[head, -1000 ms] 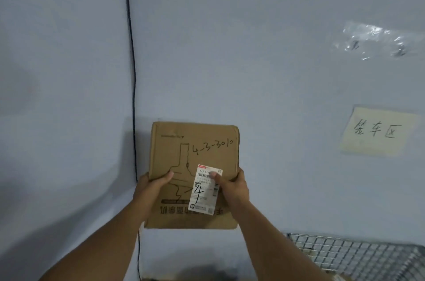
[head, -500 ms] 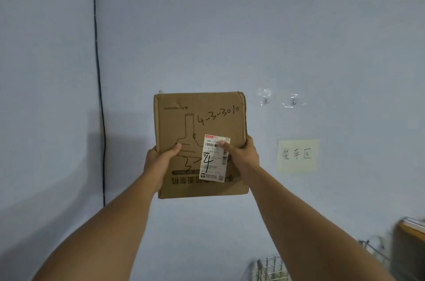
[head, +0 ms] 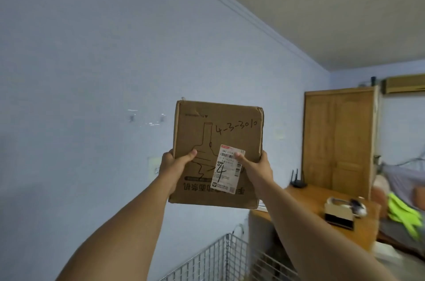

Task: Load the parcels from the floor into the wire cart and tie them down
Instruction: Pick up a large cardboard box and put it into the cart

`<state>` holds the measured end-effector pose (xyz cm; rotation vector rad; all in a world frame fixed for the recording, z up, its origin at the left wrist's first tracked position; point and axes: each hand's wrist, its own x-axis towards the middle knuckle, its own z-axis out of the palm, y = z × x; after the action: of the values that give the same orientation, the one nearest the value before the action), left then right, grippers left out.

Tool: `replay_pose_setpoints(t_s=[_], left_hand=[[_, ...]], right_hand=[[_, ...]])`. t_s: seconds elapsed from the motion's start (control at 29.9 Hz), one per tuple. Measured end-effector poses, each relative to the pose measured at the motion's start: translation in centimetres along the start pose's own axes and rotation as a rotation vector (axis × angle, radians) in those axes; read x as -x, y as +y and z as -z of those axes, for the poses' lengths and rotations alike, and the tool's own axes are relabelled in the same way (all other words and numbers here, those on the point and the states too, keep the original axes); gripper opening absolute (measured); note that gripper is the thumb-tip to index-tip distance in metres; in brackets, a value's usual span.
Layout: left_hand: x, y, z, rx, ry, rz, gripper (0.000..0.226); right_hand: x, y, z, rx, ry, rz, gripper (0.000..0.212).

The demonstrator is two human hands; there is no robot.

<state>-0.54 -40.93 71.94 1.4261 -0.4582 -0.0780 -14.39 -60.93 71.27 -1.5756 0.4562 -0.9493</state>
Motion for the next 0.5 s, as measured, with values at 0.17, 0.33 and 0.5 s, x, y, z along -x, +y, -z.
replay_pose_setpoints(t_s=[0.17, 0.33, 0.5], left_hand=[[-0.9, -1.0, -18.3, 0.09, -0.227, -0.002, 0.065], [-0.9, -1.6, -33.0, 0.16, -0.425, 0.013, 0.063], [-1.6, -2.8, -44.6, 0.166, -0.557, -0.007, 0.058]], right_hand=[[-5.3, 0.2, 16.0, 0.116, 0.22, 0.032, 0.077], [-9.0, 0.8, 28.8, 0.177, 0.384, 0.034, 0.097], [-12.6, 2.5, 37.6, 0.206, 0.507, 0.049, 0.094]])
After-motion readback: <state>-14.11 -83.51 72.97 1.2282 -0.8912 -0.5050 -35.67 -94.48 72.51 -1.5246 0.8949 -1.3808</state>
